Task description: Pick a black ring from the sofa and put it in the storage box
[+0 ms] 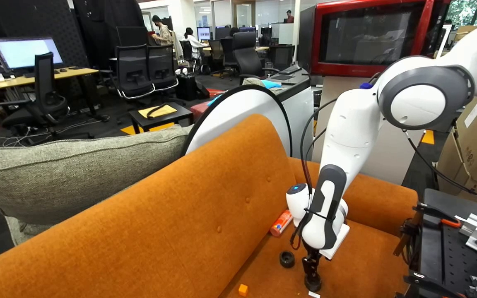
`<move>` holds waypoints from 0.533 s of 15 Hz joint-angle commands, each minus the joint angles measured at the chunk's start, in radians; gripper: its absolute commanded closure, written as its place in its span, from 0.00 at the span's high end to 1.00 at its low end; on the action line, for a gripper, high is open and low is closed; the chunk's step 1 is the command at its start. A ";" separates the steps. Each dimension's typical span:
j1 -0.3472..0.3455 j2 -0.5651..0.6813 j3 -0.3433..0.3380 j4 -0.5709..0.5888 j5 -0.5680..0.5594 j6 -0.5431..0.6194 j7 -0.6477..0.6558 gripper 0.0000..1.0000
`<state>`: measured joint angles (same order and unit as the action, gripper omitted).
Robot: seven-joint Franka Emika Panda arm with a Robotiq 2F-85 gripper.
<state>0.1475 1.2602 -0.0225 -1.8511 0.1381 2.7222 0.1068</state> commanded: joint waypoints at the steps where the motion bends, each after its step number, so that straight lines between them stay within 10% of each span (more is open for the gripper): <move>1: -0.007 0.030 -0.001 0.049 -0.034 -0.057 0.016 1.00; 8: -0.018 0.087 -0.003 0.135 -0.038 -0.108 0.015 1.00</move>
<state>0.1436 1.3236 -0.0262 -1.7649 0.1265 2.6622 0.1068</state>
